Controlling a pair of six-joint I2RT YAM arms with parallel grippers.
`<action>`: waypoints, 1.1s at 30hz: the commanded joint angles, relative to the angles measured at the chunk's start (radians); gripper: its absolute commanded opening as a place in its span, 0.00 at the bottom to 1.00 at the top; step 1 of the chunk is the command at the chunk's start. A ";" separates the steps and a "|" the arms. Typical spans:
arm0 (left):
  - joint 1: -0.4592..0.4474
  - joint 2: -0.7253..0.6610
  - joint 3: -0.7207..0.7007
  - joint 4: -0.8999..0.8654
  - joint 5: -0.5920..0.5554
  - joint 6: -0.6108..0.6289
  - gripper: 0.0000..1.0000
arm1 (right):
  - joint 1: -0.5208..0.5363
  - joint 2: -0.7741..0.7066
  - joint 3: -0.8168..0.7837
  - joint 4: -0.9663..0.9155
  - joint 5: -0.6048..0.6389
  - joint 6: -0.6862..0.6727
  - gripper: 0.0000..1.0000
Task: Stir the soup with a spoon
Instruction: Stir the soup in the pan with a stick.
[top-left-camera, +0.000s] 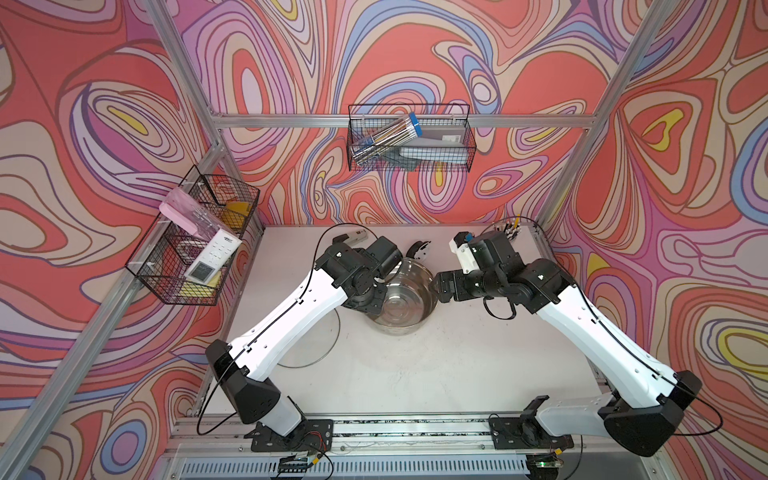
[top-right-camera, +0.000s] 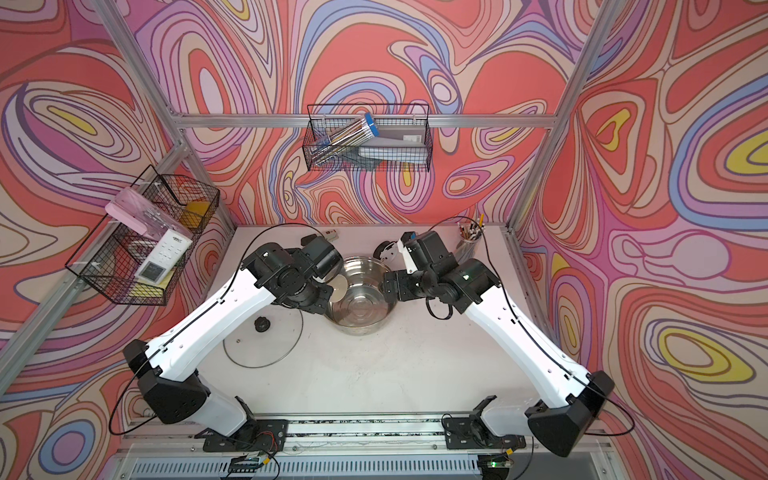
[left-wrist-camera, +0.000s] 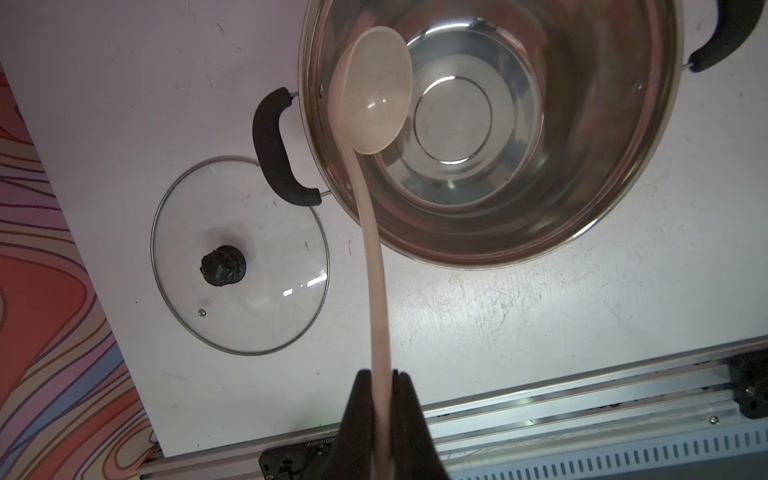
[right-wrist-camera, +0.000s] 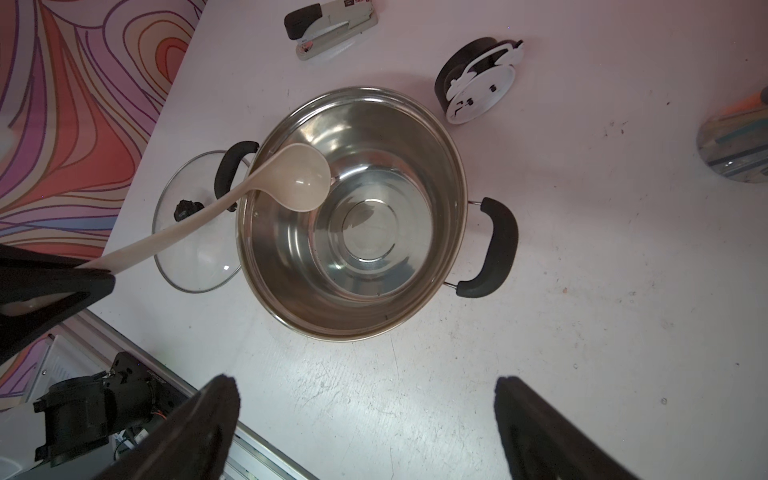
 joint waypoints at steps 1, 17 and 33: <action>0.007 0.057 0.050 0.053 -0.025 0.038 0.00 | 0.003 -0.008 -0.008 0.025 -0.020 -0.016 0.98; -0.039 0.193 0.153 0.132 0.212 0.073 0.00 | 0.003 -0.015 -0.025 0.032 -0.003 -0.021 0.98; -0.067 -0.003 -0.092 0.032 0.197 0.025 0.00 | 0.003 0.010 -0.029 0.073 -0.050 0.014 0.98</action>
